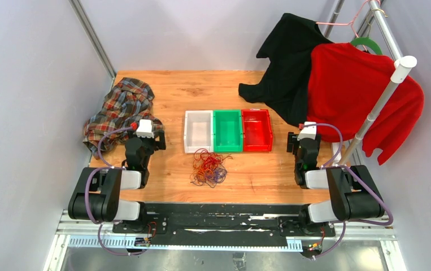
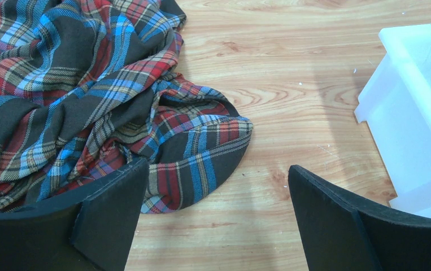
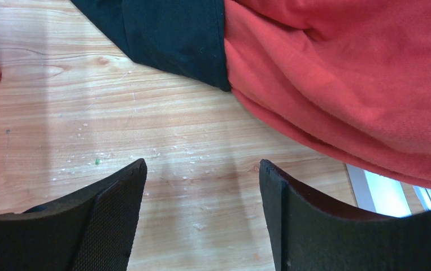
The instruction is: Untangle the cables
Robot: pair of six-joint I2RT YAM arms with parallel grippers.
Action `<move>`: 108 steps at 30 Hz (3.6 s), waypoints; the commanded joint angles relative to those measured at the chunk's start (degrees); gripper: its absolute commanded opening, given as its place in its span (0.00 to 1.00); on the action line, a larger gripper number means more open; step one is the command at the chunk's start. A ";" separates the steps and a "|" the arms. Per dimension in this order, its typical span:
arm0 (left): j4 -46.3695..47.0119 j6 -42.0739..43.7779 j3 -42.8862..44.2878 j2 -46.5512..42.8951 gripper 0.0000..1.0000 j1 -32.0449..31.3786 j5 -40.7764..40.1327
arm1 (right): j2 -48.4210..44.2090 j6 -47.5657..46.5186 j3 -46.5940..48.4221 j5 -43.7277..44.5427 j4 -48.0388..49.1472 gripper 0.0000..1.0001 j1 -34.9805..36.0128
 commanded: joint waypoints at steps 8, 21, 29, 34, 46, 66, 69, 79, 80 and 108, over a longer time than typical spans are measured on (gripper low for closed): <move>2.09 0.06 0.93 0.01 0.98 0.41 -1.17 | -4.71 0.16 -0.13 5.36 1.71 0.73 -0.56; -68.63 9.19 34.83 -9.39 0.98 0.41 16.40 | -28.29 26.61 17.20 -2.54 -43.36 0.73 -1.76; -89.05 17.50 41.37 -9.48 0.98 -3.37 38.45 | -29.74 27.15 19.81 -26.09 -47.12 0.74 1.81; -91.37 21.96 41.36 -10.26 0.98 -11.64 38.36 | -28.96 23.60 19.92 -22.45 -51.02 0.74 13.86; -90.47 25.56 44.65 -1.05 0.99 -20.27 39.57 | -25.09 24.52 16.16 -10.89 -48.05 0.65 35.56; -81.38 27.15 43.41 8.04 0.59 -25.31 37.22 | -18.51 24.16 19.73 -4.96 -48.00 0.61 47.64; -81.07 27.05 43.74 8.58 0.38 -25.58 36.92 | -18.72 24.54 19.63 -4.72 -48.13 0.60 48.28; -94.47 24.52 50.12 -1.16 0.01 -25.60 38.03 | -16.49 22.56 22.90 -2.61 -45.60 0.68 51.79; -95.94 24.05 50.92 -2.48 0.01 -25.60 37.87 | -16.10 22.16 23.50 -2.56 -44.88 0.70 52.26; -118.97 18.70 70.03 -14.68 0.01 -29.20 40.31 | -5.64 16.64 36.15 -2.10 -29.39 0.71 59.10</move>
